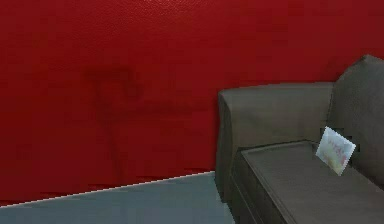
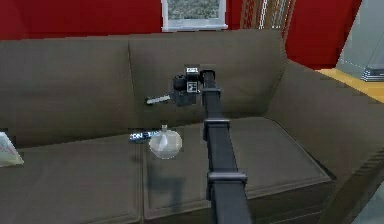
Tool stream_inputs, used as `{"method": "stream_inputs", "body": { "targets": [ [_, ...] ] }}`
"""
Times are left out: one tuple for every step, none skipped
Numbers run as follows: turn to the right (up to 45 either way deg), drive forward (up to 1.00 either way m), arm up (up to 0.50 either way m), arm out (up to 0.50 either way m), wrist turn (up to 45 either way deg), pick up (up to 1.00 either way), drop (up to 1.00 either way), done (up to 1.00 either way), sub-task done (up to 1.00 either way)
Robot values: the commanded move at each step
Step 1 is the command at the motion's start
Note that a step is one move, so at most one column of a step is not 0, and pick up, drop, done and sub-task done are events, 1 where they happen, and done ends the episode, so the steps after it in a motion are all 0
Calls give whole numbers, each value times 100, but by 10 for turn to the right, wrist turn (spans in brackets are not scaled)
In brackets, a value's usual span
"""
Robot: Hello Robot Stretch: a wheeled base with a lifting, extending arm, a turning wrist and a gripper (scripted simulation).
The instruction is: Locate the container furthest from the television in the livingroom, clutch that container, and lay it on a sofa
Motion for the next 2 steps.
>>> {"method": "stream_inputs", "body": {
  "targets": [
    [0,0,0,-8,0,0,0,0,0],
    [0,0,0,0,0,0,0,100,0]
  ]
}}
